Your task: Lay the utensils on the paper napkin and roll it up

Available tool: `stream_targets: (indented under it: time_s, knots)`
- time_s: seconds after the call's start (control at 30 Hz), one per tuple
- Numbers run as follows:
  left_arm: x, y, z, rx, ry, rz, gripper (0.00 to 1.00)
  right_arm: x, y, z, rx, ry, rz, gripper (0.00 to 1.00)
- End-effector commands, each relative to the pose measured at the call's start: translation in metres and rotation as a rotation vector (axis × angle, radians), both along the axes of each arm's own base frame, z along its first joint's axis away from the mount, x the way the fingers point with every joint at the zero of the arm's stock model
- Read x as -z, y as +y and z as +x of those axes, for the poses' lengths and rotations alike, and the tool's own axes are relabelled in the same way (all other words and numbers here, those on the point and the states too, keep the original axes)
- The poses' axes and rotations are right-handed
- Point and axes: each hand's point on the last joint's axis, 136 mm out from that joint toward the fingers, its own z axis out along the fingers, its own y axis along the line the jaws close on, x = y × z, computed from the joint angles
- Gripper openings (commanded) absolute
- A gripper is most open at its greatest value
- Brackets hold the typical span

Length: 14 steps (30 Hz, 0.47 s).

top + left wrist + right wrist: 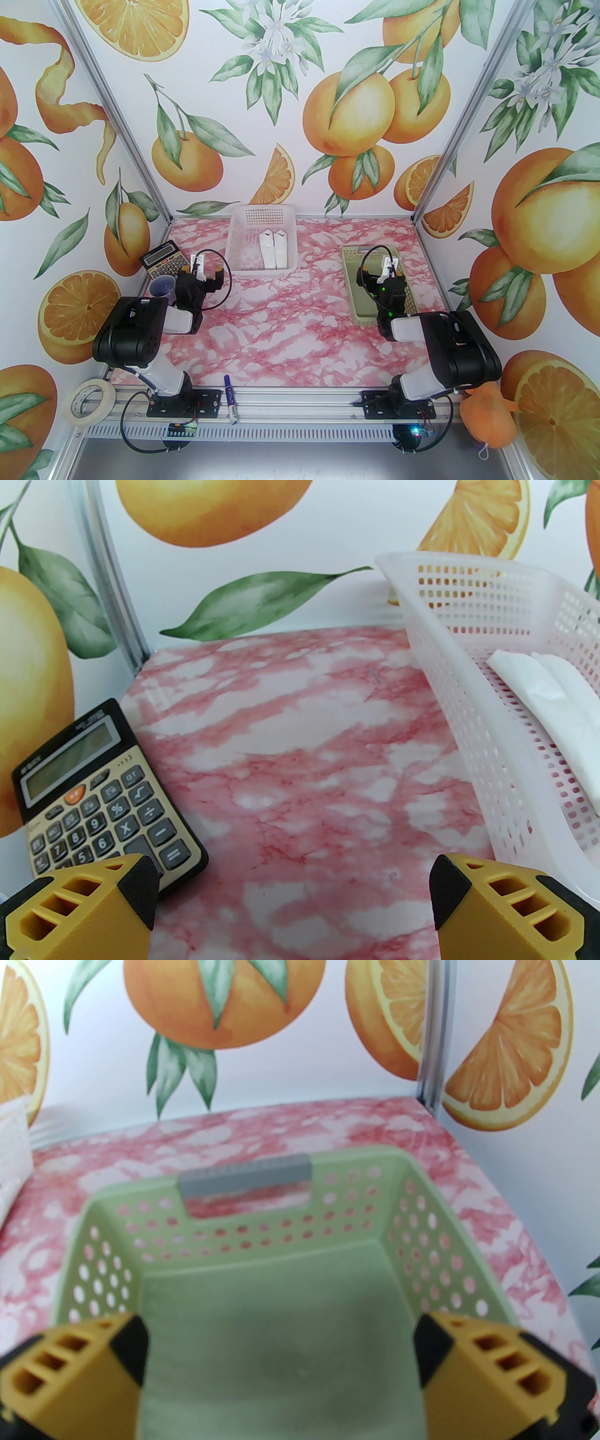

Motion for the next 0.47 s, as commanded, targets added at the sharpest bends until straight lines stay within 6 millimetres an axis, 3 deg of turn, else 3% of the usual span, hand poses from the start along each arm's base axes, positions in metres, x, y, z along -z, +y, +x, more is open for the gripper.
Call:
stream_targets:
  time_s: [0.0, 0.43]
  knots:
    - [-0.0122, -0.0029, 0.0046, 0.011, -0.032, -0.008, 1.0, -0.0048, 0.0019, 0.004, -0.004, -0.01, -0.008, 1.0]
    - [-0.012, -0.0035, 0.0045, 0.013, -0.03, -0.006, 1.0, -0.0042, 0.0078, 0.0061, -0.031, 0.001, -0.023, 1.0]
